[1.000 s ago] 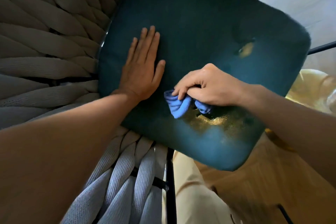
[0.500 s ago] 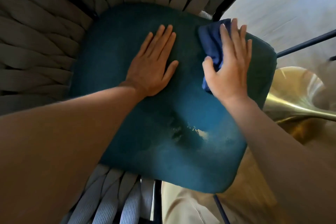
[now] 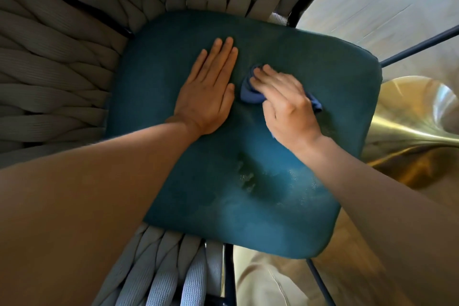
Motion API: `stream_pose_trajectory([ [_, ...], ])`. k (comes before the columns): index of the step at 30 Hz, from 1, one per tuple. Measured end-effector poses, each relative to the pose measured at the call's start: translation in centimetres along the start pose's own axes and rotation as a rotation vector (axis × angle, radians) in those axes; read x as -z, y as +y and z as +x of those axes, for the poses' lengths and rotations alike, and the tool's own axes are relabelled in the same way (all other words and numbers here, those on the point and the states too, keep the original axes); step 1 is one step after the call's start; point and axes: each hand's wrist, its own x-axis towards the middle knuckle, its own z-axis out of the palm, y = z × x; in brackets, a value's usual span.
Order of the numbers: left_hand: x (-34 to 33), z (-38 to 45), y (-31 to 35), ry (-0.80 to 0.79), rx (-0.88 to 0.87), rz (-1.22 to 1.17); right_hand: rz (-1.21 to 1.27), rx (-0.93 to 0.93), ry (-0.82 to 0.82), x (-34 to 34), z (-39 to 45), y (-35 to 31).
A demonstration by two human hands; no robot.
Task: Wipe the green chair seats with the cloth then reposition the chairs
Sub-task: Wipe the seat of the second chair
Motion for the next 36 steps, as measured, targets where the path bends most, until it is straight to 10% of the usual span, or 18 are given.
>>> stream_pose_trajectory([
  [7,0.2,0.0,0.2,-0.009,0.024,0.001,0.224,-0.023,-0.084,2.1,-3.5,-2.2],
  [15,0.9,1.4,3.3,-0.036,-0.185,-0.005,0.201,-0.685,0.279,8.0,-3.1,-1.8],
  [24,-1.4,4.4,5.6,-0.132,-0.411,0.114,-0.230,-0.746,0.194,5.4,-2.7,3.5],
  [36,-1.0,4.5,5.1,-0.201,-0.412,0.015,0.041,-0.467,0.068,6.0,-6.6,0.7],
])
